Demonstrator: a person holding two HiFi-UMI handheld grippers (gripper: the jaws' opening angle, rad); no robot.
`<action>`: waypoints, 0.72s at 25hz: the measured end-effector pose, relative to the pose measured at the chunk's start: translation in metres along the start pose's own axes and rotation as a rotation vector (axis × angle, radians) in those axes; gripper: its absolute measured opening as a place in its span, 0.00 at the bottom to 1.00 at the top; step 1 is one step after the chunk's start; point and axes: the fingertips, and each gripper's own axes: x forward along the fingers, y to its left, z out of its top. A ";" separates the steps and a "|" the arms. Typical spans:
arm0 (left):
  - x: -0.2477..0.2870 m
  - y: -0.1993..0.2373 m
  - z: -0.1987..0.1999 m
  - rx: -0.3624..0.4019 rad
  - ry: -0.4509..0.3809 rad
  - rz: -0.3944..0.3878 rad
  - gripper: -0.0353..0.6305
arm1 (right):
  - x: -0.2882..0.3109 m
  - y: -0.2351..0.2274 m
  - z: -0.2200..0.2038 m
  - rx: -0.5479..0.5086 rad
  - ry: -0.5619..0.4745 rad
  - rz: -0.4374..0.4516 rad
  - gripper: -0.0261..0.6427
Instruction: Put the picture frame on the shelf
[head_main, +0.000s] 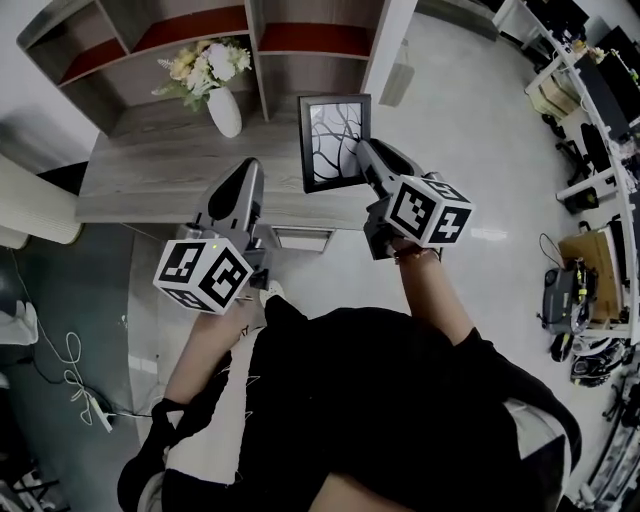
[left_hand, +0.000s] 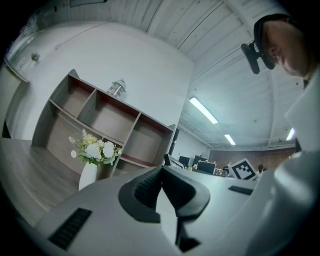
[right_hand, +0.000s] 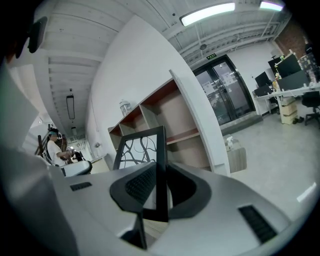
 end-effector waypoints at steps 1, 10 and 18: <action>0.008 0.009 0.003 -0.003 0.006 -0.004 0.07 | 0.010 -0.001 0.005 0.002 -0.006 -0.009 0.15; 0.056 0.064 0.037 0.015 0.022 -0.067 0.07 | 0.071 -0.001 0.034 0.017 -0.062 -0.072 0.15; 0.090 0.123 0.080 0.039 0.020 -0.093 0.07 | 0.130 -0.015 0.056 0.029 -0.089 -0.168 0.15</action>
